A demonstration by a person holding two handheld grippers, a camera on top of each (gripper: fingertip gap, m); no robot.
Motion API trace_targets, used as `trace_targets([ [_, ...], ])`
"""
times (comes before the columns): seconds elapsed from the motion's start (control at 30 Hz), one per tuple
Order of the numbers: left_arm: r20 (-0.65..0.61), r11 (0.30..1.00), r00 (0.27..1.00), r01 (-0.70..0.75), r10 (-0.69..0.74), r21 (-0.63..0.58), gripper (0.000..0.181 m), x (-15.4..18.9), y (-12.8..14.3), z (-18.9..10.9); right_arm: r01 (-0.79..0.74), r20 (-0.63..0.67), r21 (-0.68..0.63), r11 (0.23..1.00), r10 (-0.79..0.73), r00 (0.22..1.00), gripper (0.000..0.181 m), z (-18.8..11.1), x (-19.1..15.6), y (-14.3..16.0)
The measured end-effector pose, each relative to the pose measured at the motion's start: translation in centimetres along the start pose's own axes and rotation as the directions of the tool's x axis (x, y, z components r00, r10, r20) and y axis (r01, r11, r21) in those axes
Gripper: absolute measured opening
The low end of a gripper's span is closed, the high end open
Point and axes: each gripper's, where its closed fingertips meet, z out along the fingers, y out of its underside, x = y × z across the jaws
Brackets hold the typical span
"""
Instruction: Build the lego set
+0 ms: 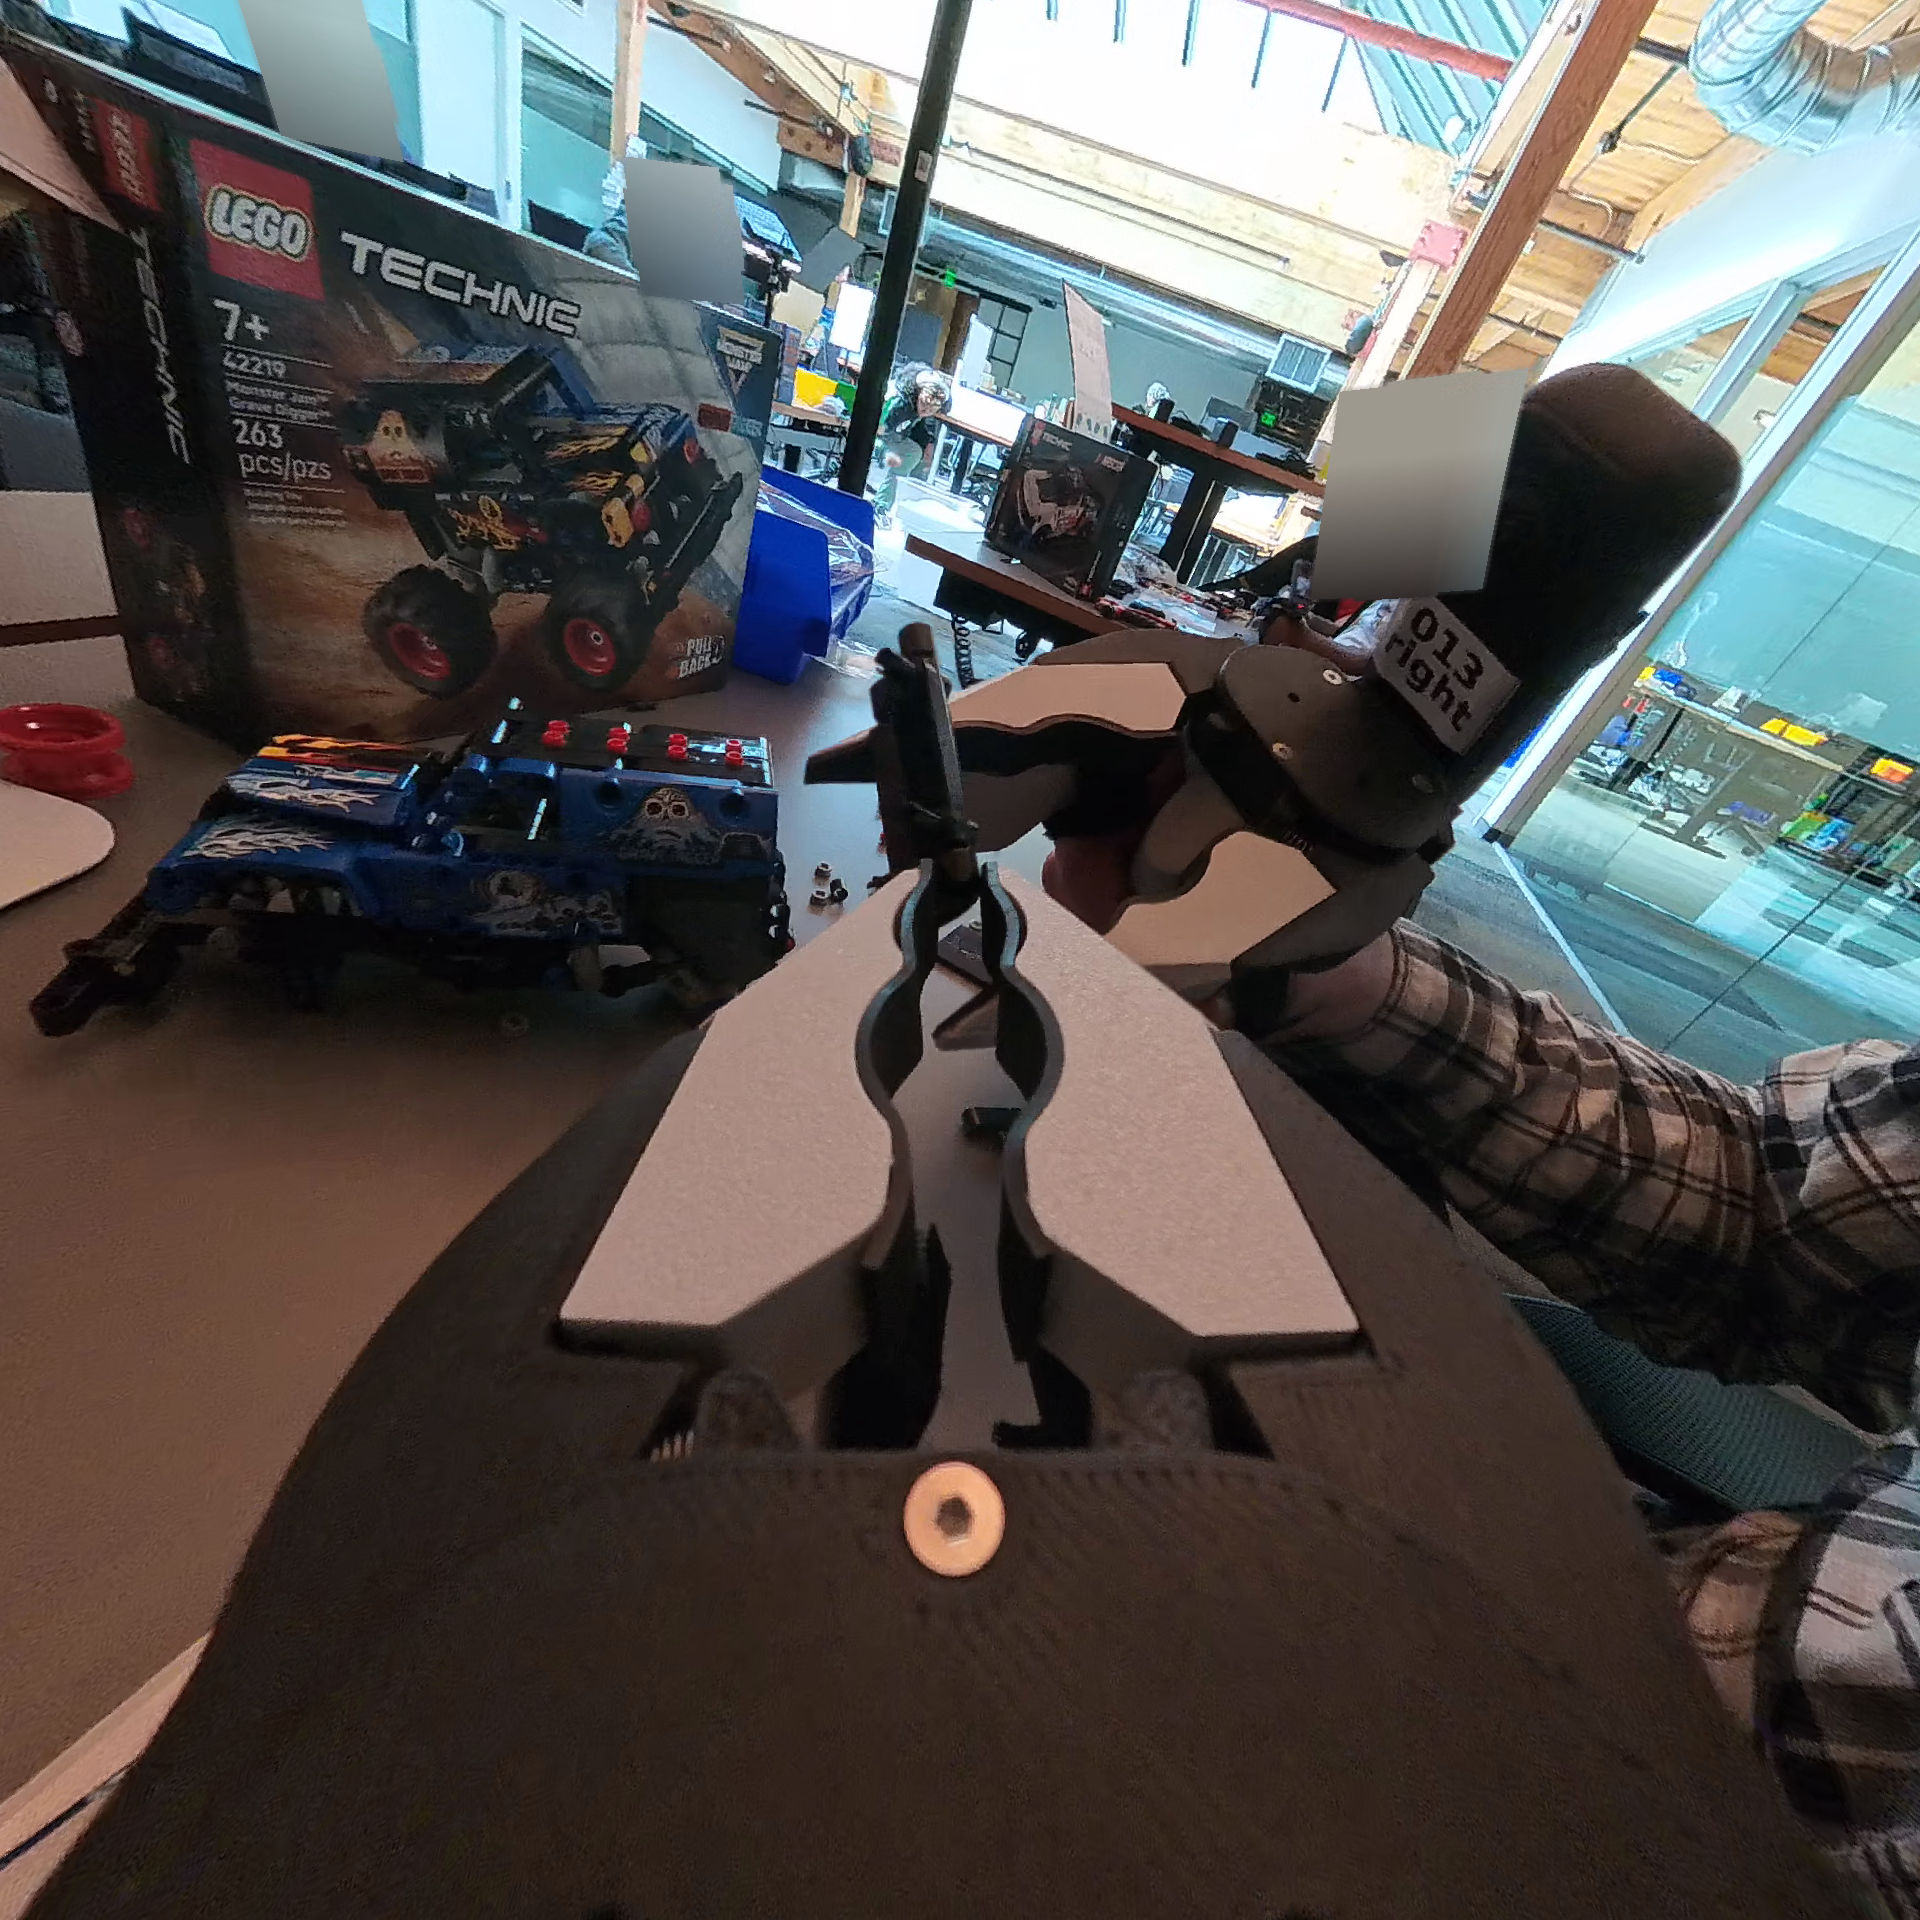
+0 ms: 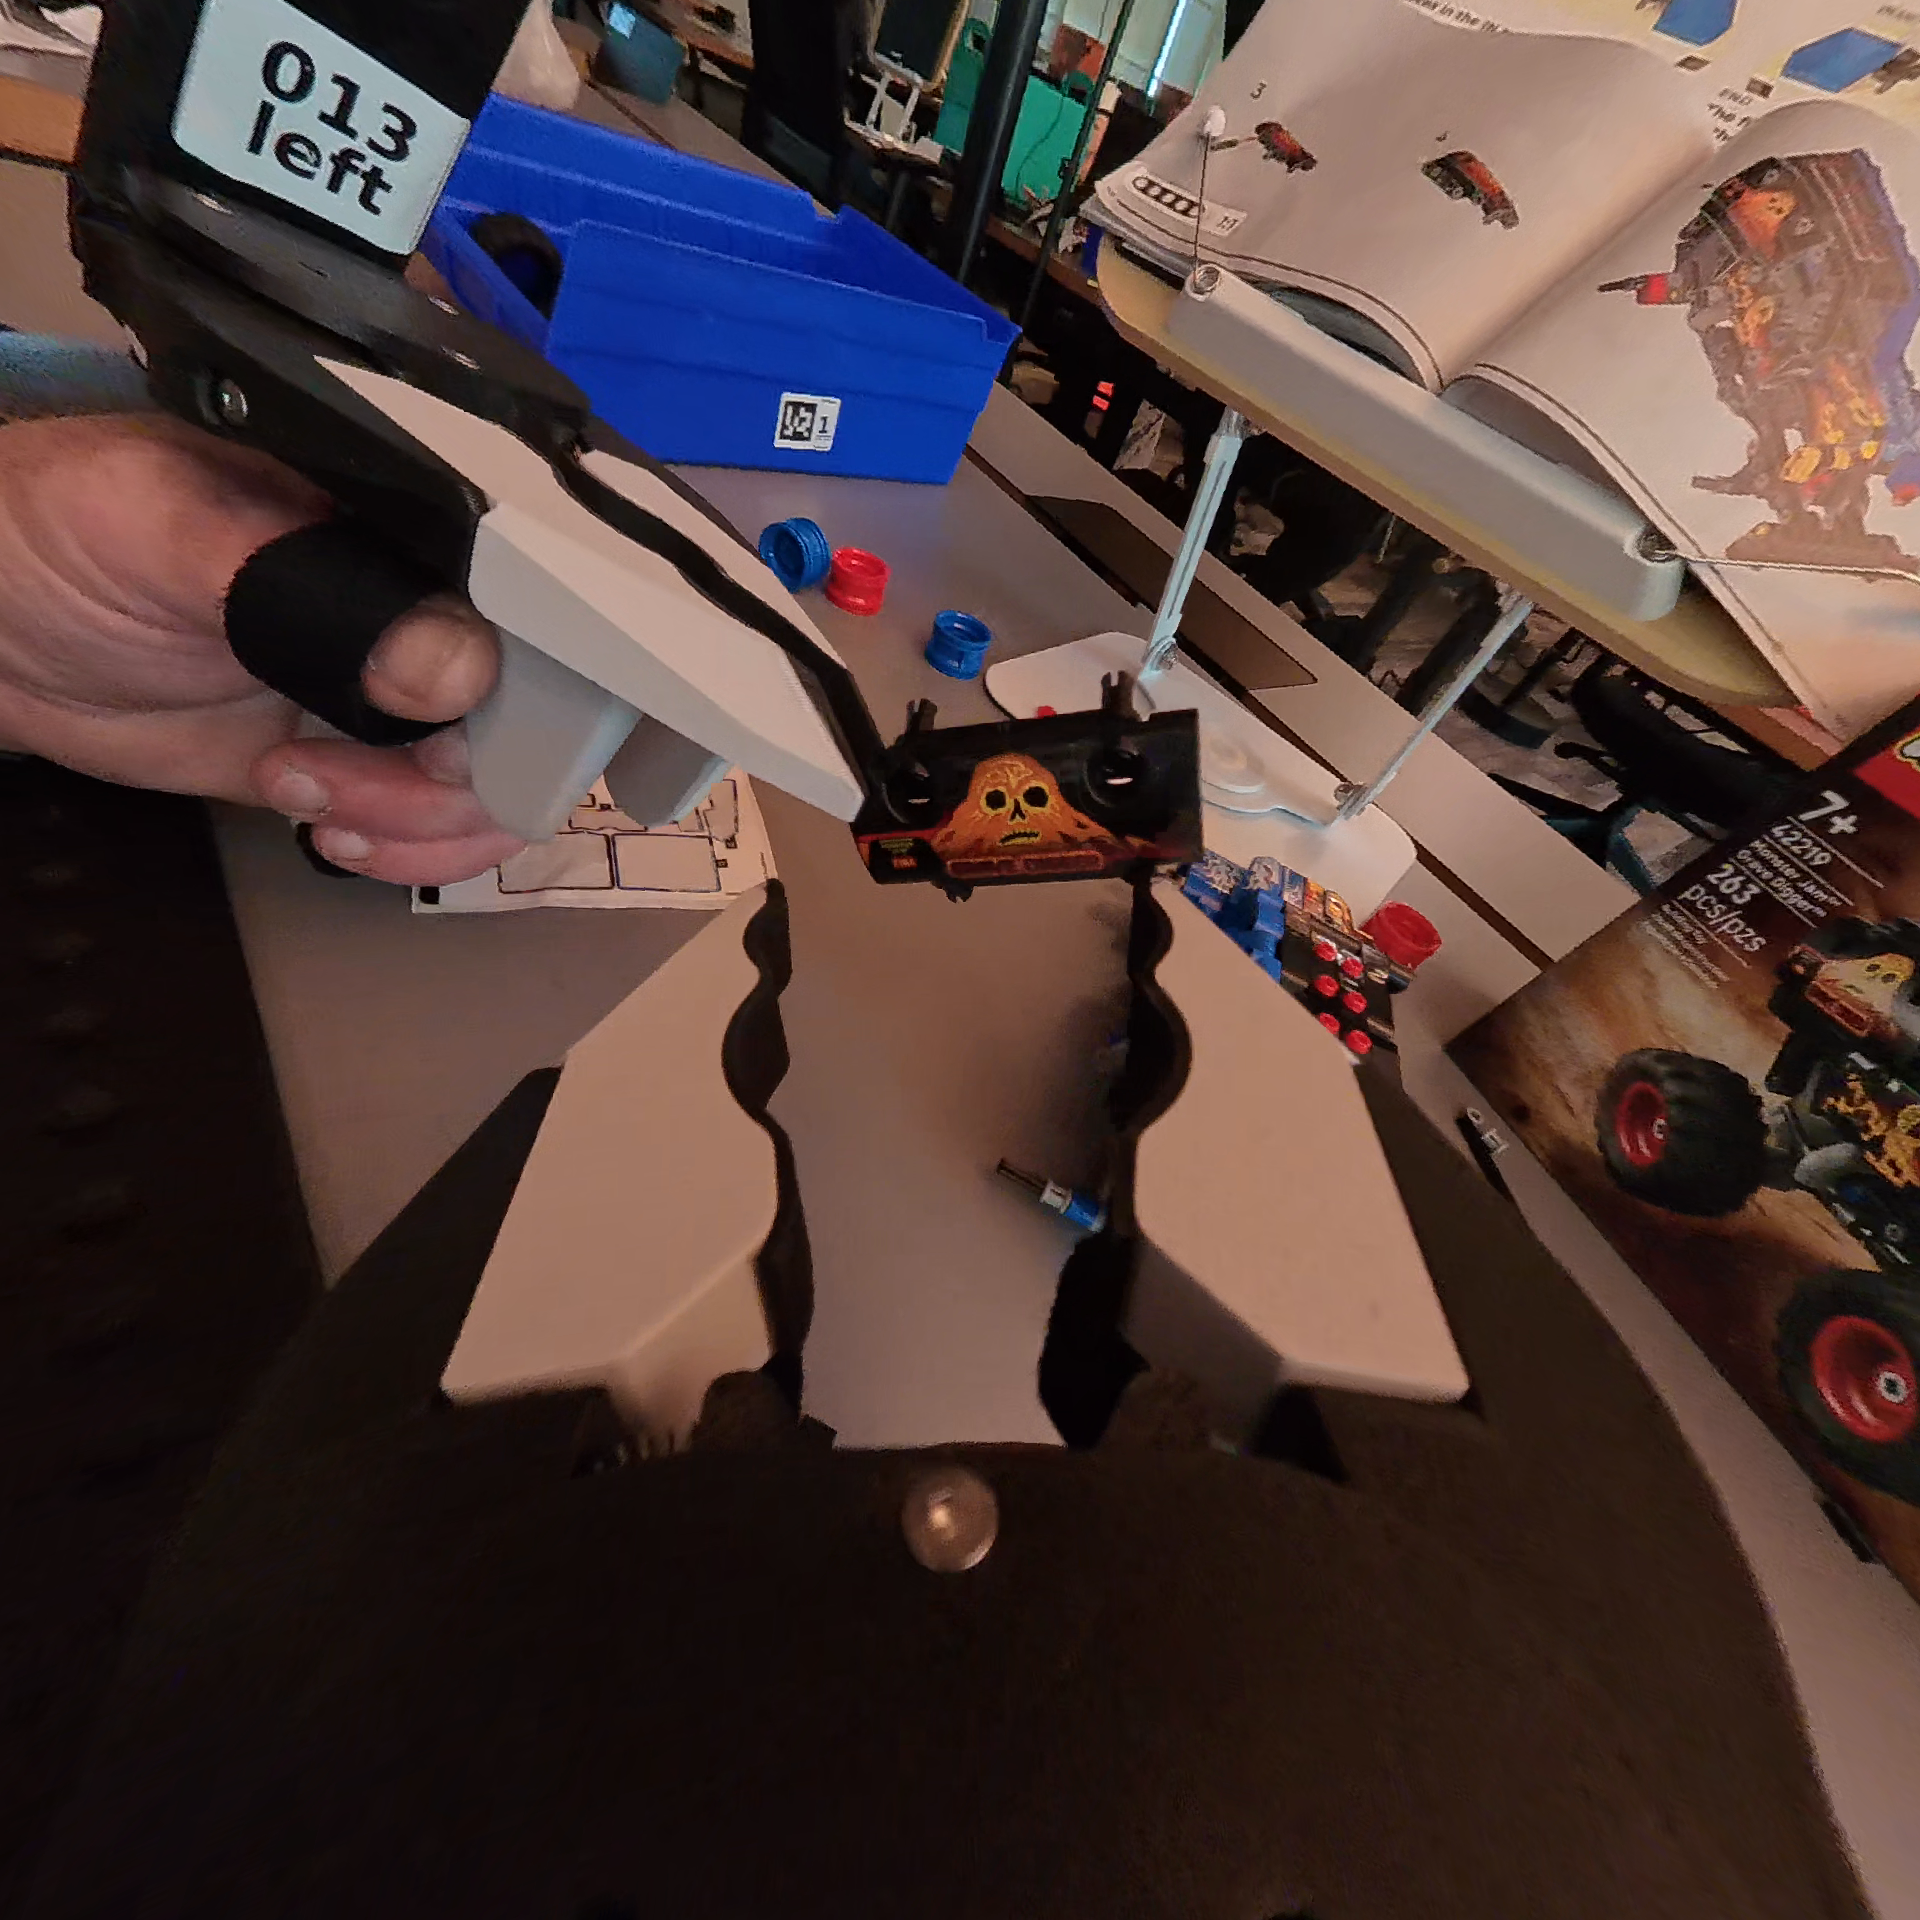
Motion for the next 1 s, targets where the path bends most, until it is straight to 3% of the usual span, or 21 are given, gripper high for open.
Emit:
trace_targets([
  [0.5,-0.117,0.997,0.99,0.076,-0.074,0.014,0.007,2.0,-0.1,0.8,0.003,-0.005,0.039,0.999,-0.003,1.0,0.048,-0.8,0.4,-0.6],
  [0.53,-0.122,0.997,0.989,0.081,-0.078,0.014,0.007,2.0,-0.1,0.8,0.01,0.018,0.042,0.999,-0.011,1.0,0.023,-0.8,0.1,-0.7],
  [0.57,-0.134,0.996,0.988,0.086,-0.083,0.015,0.006,2.1,-0.1,0.7,0.015,0.034,0.048,0.999,-0.017,0.999,0.02,-0.9,-0.2,-0.7],
  [0.83,-0.159,0.995,0.982,0.1,-0.096,0.013,0.006,2.5,-0.1,0.7,0.007,0.064,0.051,0.999,-0.01,0.998,0.021,-0.9,-0.5,-0.7],
  [1.0,-0.161,0.99,0.979,0.136,-0.127,0.044,0.006,2.0,-0.7,0.3,0.012,0.016,0.034,0.999,-0.013,1.0,0.045,-1.1,0.5,-0.3],
])
